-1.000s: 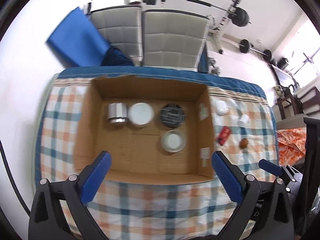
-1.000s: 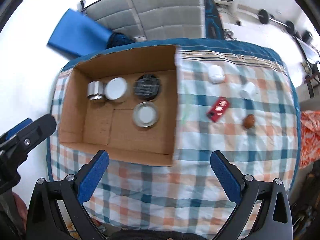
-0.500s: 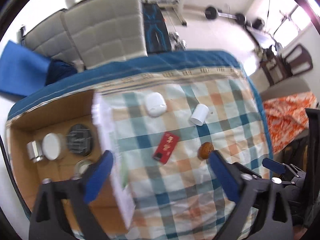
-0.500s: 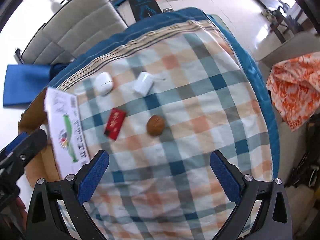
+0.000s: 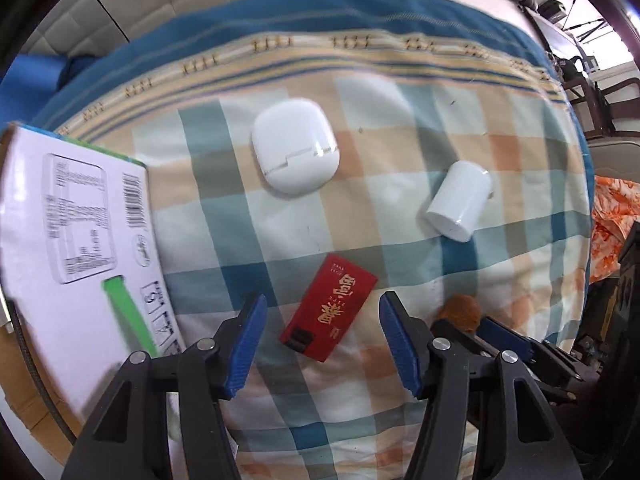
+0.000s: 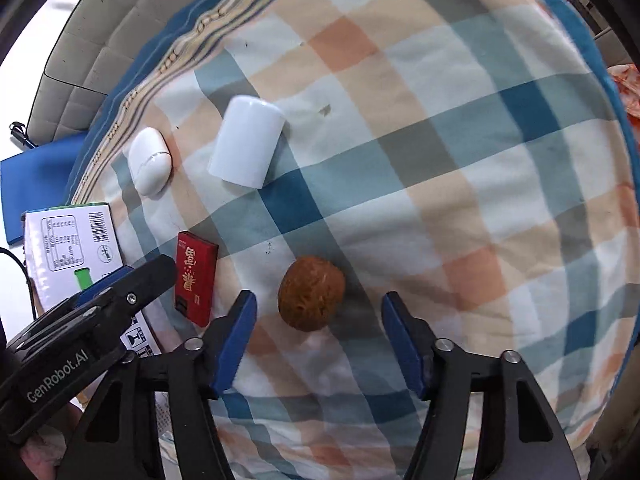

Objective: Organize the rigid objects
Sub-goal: 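Grasp the red packet with the left tool while the right tool grasps the brown walnut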

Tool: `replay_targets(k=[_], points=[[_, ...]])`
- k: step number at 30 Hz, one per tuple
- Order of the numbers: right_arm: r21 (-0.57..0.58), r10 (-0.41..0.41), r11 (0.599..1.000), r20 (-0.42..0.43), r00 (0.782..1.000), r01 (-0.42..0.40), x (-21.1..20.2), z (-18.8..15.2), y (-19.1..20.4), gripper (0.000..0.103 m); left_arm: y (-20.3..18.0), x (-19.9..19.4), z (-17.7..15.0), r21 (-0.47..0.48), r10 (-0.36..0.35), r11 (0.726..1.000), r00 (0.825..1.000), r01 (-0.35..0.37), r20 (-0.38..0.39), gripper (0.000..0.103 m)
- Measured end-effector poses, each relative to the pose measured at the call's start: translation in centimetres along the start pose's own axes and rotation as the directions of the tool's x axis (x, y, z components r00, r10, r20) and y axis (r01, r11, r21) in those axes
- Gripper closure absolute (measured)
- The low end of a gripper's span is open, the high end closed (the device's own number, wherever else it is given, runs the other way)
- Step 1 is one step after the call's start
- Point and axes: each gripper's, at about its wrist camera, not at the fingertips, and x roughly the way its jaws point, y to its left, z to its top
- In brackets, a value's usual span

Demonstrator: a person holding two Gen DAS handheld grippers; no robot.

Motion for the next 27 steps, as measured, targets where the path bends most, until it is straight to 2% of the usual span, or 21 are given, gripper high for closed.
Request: replay_targets(k=[1, 2, 4, 8, 12, 14, 21, 27], points=[[-0.011, -0.015, 1.000, -0.005, 1.000, 0.014, 0.5, 0.0, 0.1, 0.060, 0.1, 0.4, 0.1, 0.003, 0.002, 1.000, 1.000, -0.002, -0.009, 0.047], [-0.021, -0.032, 0.999, 0.000, 0.999, 0.032, 0.6, 0.1, 0.1, 0.066, 0.0, 0.8, 0.1, 0.011, 0.004, 1.000, 1.000, -0.004, -0.020, 0.047], [-0.036, -0.051, 0.998, -0.002, 0.999, 0.051, 0.5, 0.0, 0.0, 0.066, -0.3, 1.6, 0.2, 0.035, 0.014, 0.999, 0.999, -0.012, -0.035, 0.047], [-0.083, -0.150, 0.985, 0.013, 0.989, 0.151, -0.2, 0.0, -0.3, 0.066, -2.1, 3.3, 0.3, 0.111, 0.069, 0.992, 0.996, -0.062, -0.061, 0.047], [-0.095, -0.152, 0.984, -0.001, 0.988, 0.152, 0.1, 0.6, -0.6, 0.066, -3.0, 4.0, 0.3, 0.132, 0.103, 0.987, 0.993, -0.096, -0.053, 0.050], [-0.099, -0.160, 0.982, -0.013, 0.987, 0.158, 0.5, 0.8, -0.4, 0.065, -3.5, 3.8, -0.3, 0.122, 0.101, 0.988, 0.994, -0.096, -0.037, 0.069], [-0.101, -0.186, 0.978, -0.005, 0.982, 0.185, 0.7, 0.6, -0.5, 0.066, -3.3, 3.0, -0.9, 0.091, 0.076, 0.993, 0.997, -0.074, -0.017, 0.070], [-0.138, -0.189, 0.972, 0.012, 0.982, 0.188, -0.3, -0.4, 0.3, 0.067, -2.6, 1.2, -3.4, 0.061, 0.026, 0.998, 1.000, -0.027, 0.013, 0.071]])
